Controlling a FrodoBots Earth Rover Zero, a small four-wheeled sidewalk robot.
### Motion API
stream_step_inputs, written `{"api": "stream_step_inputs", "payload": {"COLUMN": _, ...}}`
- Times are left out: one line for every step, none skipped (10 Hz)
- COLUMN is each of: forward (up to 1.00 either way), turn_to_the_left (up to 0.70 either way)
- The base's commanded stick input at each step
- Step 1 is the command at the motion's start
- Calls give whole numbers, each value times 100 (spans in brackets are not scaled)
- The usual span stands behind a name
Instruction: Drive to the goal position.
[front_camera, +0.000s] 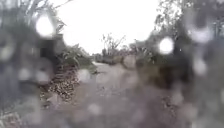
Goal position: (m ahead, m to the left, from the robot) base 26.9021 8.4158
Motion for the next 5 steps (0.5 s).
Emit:
{"api": "stream_step_inputs", "payload": {"forward": 100, "turn_to_the_left": -40}}
{"api": "stream_step_inputs", "payload": {"forward": 100, "turn_to_the_left": 0}}
{"api": "stream_step_inputs", "payload": {"forward": 100, "turn_to_the_left": 0}}
{"api": "stream_step_inputs", "payload": {"forward": 100, "turn_to_the_left": 0}}
{"api": "stream_step_inputs", "payload": {"forward": 100, "turn_to_the_left": 0}}
